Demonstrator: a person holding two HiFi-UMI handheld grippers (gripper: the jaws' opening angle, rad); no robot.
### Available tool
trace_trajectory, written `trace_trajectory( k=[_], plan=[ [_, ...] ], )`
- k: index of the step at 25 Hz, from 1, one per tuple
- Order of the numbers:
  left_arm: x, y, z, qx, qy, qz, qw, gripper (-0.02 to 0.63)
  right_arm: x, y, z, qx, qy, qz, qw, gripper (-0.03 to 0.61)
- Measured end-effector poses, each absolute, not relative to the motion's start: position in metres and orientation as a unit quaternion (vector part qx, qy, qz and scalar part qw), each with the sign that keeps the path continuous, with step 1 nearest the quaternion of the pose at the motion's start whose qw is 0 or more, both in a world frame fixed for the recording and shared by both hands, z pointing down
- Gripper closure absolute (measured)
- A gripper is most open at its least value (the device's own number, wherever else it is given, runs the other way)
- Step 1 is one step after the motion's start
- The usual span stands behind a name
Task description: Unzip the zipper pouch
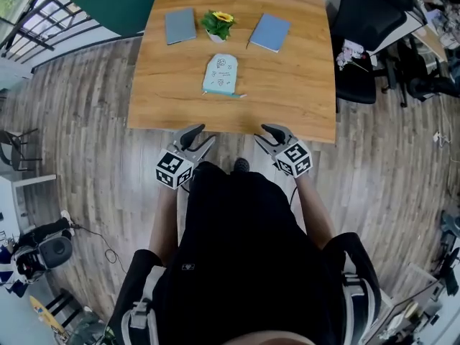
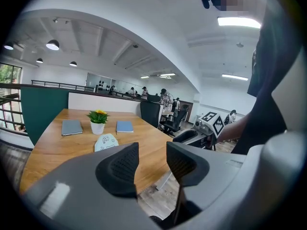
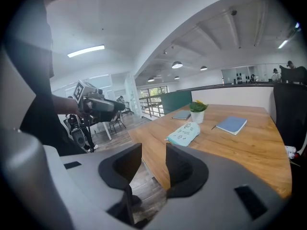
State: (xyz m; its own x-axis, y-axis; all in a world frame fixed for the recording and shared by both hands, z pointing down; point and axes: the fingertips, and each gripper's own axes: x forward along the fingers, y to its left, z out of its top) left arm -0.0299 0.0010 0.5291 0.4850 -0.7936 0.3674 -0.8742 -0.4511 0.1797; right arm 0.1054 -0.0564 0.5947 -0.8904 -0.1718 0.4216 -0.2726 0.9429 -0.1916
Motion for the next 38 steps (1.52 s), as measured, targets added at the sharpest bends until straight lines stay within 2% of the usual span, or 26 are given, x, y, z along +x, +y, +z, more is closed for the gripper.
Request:
trace_trajectory(
  k=[14,18,25,38],
  plan=[
    [-0.090,-0.063,0.536,0.872,-0.443,0.114,0.175,0.437,0.081,-0.086,0.607,0.206,-0.945,0.155,0.201,0.422],
    [-0.118,-0.091,0.534,0.884,-0.420,0.122,0.163,0.437,0.056,-0.099,0.611,0.230,-0.938,0.157,0.208,0.422],
    [-0.165,-0.121,0.548,0.896,-0.387,0.120,0.183,0.442,0.001,-0.107,0.615,0.256,-0.930,0.165,0.206,0.423],
    [-0.192,-0.166,0.571,0.922,-0.304,0.168,0.172,0.454,-0.034,-0.115,0.623,0.319,-0.903,0.192,0.214,0.426]
  ],
)
